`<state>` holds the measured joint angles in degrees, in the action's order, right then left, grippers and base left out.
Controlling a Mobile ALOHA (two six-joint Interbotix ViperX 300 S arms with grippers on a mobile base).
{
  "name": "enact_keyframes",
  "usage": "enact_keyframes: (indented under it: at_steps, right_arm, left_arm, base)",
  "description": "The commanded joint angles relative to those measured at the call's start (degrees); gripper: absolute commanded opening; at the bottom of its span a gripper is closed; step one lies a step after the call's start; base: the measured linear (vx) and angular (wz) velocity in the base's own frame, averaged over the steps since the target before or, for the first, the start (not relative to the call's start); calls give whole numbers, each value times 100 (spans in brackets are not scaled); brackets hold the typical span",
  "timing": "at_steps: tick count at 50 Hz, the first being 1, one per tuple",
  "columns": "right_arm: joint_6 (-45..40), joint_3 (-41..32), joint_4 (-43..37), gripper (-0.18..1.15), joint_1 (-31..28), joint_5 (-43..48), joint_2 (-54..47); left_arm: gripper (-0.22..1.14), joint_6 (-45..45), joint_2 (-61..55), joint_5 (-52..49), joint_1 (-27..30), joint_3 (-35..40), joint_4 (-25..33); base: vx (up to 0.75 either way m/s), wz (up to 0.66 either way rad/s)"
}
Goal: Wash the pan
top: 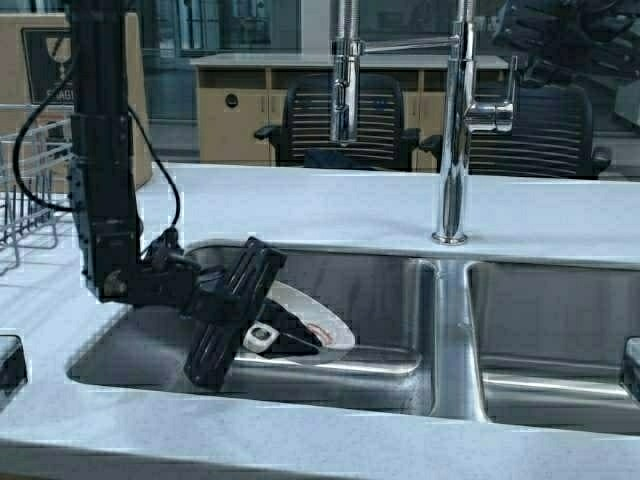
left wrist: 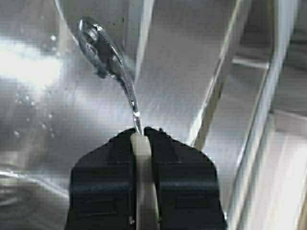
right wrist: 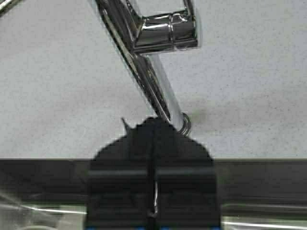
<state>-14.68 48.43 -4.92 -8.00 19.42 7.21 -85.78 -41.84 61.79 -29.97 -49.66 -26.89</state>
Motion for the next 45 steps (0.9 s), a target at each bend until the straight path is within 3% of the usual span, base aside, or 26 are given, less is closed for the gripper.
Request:
enact_keyframes:
  at_steps: [1,14,18,27,33,45]
  right_arm:
    - [18,-44,-9,5,-9,70,185]
    - [0,-62,-9,5,0,114,193]
    - [0,-44,-9,5,0,149,193]
    - [9,-18,0,5,-9,167,246]
    - [9,-26,-9,5,-9,167,264]
    - [18,-26,0,5,0,185,272]
  left_arm:
    - [2,457,1195,-2030,-9,70,-316]
    - [2,1793,2540,-6776,-255,642,-1239]
    - [2,2443,2760,-7778,-475,905,-1424]
    - [2,3463,3217,-8974,-1020,1283,-1688]
    - [2,3437,3015,-9290,-1143,1336,-2065]
    - [2,3243,2452,-9316,-1160,1345,-2101]
  base:
    - [0,0]
    - [0,0]
    - [0,0]
    - [0,0]
    - [0,0]
    - [0,0]
